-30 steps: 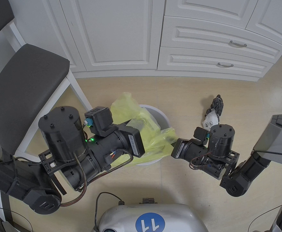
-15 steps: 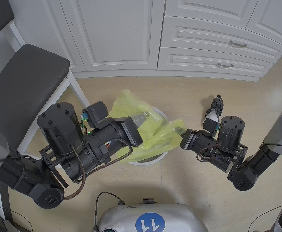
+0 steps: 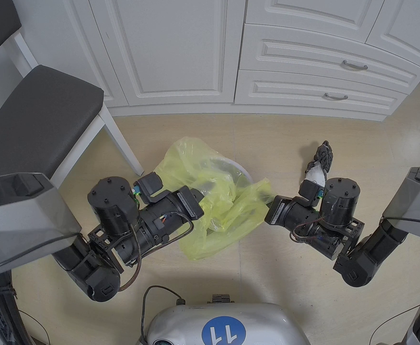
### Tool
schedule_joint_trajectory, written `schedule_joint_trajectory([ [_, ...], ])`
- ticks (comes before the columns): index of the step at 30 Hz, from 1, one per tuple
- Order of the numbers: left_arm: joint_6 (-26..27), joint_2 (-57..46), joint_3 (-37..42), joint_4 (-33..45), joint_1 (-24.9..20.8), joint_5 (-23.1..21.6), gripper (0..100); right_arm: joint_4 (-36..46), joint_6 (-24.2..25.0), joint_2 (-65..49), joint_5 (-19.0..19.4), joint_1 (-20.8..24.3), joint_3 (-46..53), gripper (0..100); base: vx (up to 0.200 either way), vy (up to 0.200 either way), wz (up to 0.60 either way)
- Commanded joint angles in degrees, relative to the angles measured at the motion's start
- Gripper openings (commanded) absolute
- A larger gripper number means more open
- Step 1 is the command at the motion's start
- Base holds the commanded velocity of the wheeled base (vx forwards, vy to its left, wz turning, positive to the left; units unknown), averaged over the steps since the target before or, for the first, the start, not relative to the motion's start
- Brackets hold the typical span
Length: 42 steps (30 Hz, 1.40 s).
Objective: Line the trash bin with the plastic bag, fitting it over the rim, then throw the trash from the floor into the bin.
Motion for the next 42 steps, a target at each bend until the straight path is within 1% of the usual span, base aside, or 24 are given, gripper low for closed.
schedule_joint_trajectory([
  [1,-0.82,5.26,-0.53,-0.41,0.94,-0.41,0,-2.89,-1.12,-1.44,-0.25,0.95,2.07,0,0.0,0.0,0.0],
  [5,-0.82,5.0,-0.8,-0.41,0.94,-0.41,0,-5.27,-2.08,-2.41,-0.34,1.66,3.04,0,0.0,0.0,0.0],
  [6,-0.82,4.38,-0.8,-0.41,0.85,-0.23,0,-6.41,-2.26,-3.2,-0.43,2.62,3.57,0,0.0,0.0,0.0],
  [10,-0.99,2.8,-0.44,-0.41,0.59,-0.41,0,-6.67,-2.44,-3.99,-0.52,3.24,4.09,0,0.0,0.0,0.0],
  [14,-1.52,2.01,-0.36,-0.41,-1.87,0.03,0,-6.67,-2.88,-5.48,-1.13,3.68,4.45,0,0.0,0.0,0.0],
  [16,-2.23,2.1,-0.71,-0.41,-2.58,0.03,0,-6.67,-3.49,-6.36,-2.01,4.03,4.8,0,0.0,0.0,0.0],
  [18,-2.66,2.28,-0.97,-0.41,-2.84,0.03,0,-6.76,-3.67,-6.8,-2.1,4.12,4.89,0,0.0,0.0,0.0],
  [21,-4.69,3.24,-2.38,-0.32,-2.84,0.12,0,-6.67,-3.75,-7.5,-2.1,4.91,5.41,0,0.0,0.0,0.0],
  [22,-5.39,3.95,-2.73,-0.32,-2.58,0.12,0,-6.67,-3.75,-7.33,-2.1,5.44,5.68,0,0.0,0.0,0.0],
  [26,-5.39,5.97,-3.52,-0.32,-1.96,0.3,0,-6.76,-3.67,-5.04,-2.01,5.7,5.33,0,0.0,0.0,0.0],
  [28,-5.39,6.49,-3.96,-0.32,-0.91,0.3,0,-7.03,-3.49,-2.93,-2.1,5.61,4.53,0,0.0,0.0,0.0],
  [30,-5.48,6.49,-3.87,-0.41,0.94,0.3,0,-9.05,-2.96,-0.03,-2.1,5.52,3.48,0,0.0,0.0,0.0],
  [33,-5.65,6.49,-3.61,-0.32,2.52,0.21,0,-12.12,-2.96,2.6,-2.1,5.7,3.13,0,0.0,0.0,0.0],
  [37,-5.83,8.34,-3.96,-0.32,4.19,0.12,0,-12.65,-2.88,4.45,-2.1,6.14,2.95,0,0.0,0.0,0.0],
  [41,-5.74,10.36,-5.02,-0.32,4.81,0.12,0,-12.65,-1.03,5.86,-2.8,6.49,0.49,0,0.0,0.0,0.0],
  [42,-5.65,11.24,-5.37,-0.32,5.07,0.21,0,-12.65,0.9,6.91,-3.15,6.49,-1.18,0,0.0,0.0,0.0],
])
